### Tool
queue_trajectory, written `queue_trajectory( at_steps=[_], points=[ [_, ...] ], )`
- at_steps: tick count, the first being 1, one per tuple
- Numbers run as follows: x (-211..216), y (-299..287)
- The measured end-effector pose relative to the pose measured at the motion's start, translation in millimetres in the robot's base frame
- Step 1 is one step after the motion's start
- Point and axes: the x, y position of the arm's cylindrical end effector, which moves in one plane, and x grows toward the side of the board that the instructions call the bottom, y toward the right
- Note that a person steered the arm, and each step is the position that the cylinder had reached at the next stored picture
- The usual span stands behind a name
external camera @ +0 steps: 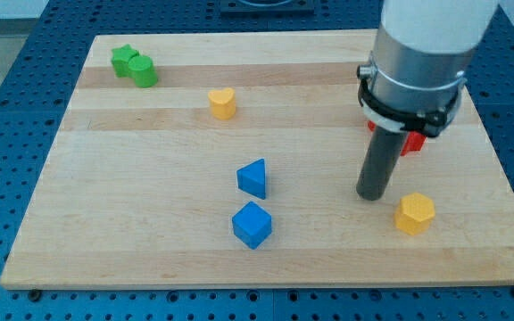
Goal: Push the yellow hexagon parallel to the right of the blue cube
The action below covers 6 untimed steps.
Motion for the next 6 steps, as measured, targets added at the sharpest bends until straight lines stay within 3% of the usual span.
queue_trajectory(
  at_steps=[4, 6],
  points=[
    [36.2, 25.5],
    [23.9, 18.6]
  ],
)
